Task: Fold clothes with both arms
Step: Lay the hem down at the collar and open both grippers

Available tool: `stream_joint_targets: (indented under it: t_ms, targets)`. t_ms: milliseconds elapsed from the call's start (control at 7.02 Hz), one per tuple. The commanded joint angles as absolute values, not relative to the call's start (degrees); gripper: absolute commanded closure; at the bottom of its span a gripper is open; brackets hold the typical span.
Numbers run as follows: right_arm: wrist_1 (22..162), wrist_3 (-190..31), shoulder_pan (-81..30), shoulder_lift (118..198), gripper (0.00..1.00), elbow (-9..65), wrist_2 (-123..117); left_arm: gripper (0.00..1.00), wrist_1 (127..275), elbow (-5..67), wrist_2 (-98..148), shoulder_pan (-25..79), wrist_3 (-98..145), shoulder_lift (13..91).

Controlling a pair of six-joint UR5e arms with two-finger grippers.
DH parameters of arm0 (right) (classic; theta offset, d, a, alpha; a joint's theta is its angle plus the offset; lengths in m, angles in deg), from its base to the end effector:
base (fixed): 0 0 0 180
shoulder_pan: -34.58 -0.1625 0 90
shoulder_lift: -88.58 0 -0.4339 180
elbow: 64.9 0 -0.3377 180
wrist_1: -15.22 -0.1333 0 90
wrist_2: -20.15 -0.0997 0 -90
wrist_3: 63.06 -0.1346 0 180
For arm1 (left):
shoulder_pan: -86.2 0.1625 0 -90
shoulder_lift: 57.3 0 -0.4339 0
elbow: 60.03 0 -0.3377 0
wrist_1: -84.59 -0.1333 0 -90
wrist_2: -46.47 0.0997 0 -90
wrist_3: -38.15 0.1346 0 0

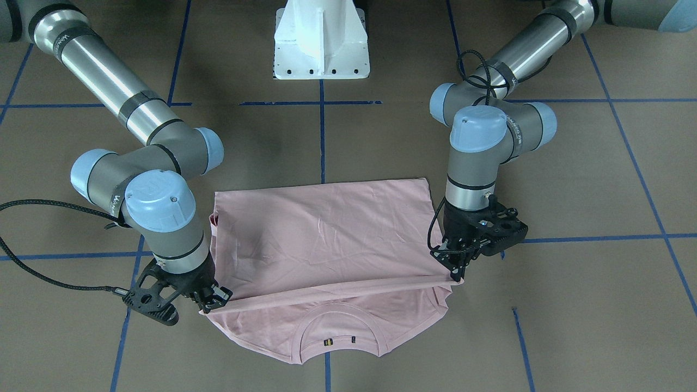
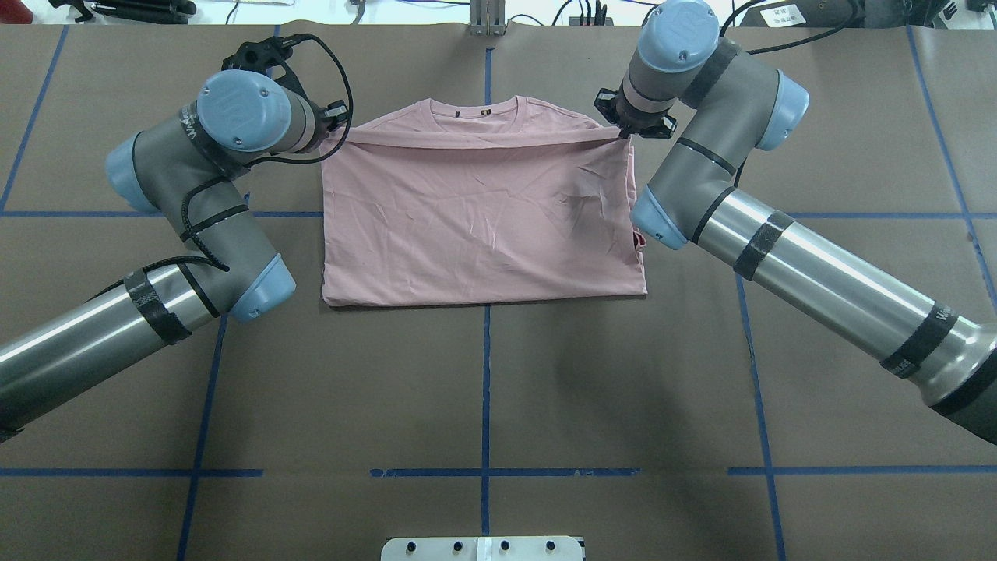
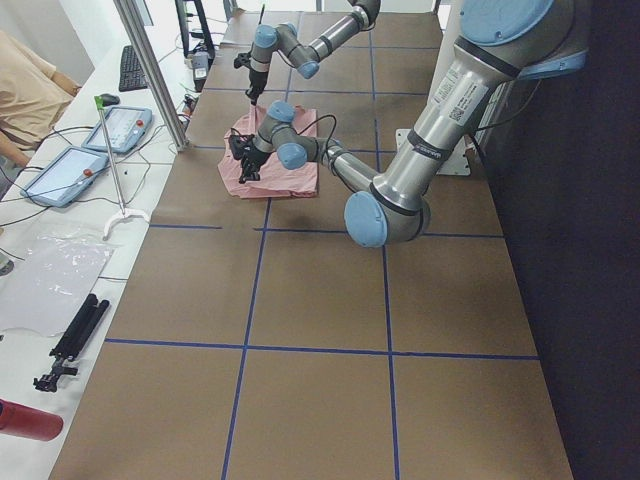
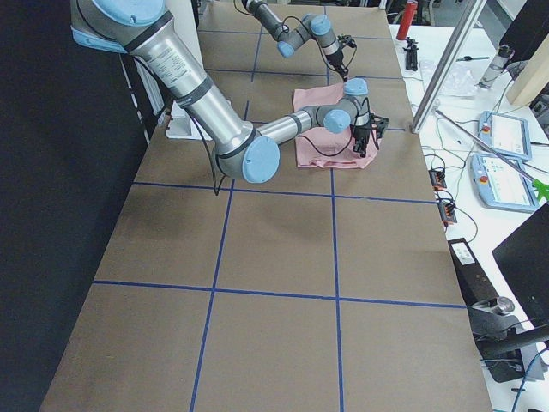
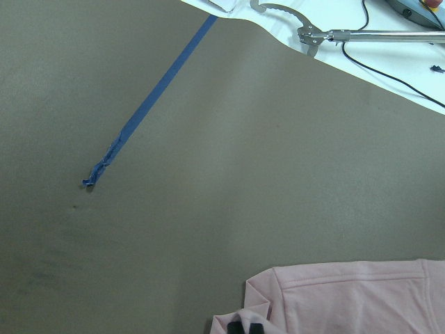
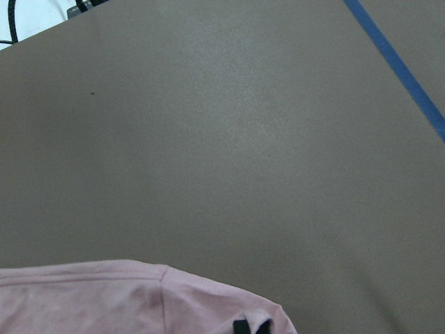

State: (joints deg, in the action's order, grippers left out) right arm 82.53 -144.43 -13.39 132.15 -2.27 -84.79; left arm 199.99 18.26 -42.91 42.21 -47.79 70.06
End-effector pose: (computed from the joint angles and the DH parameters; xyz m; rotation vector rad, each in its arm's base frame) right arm -0.4587 -0.6562 0.3819 0.1258 -0.7662 0.5574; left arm 0.4353 -0.6075 0.3683 0.3793 0.8256 -0.6543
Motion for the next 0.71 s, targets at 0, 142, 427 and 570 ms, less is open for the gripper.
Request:
stream_joint_targets:
  t_ms: [0,142,427,570]
  targets:
    - [82.37,-144.45,-13.06,132.09,1.0,-2.32,-84.79,1.0,201.73,16.01,-42.91,41.91,-47.89,70.49]
    - [82.29,-144.36,-12.97,132.09,1.0,-2.4,-84.7,1.0,205.23,13.3,-42.91,41.99,-47.89,70.49]
    - [82.29,-144.36,-11.13,132.09,0.89,-2.41,-81.47,1.0,207.9,12.13,-43.0,41.99,-47.89,70.49]
    - [82.29,-144.18,-11.13,132.09,0.66,-2.41,-81.45,0.91,208.25,11.17,-43.09,42.17,-47.89,70.49]
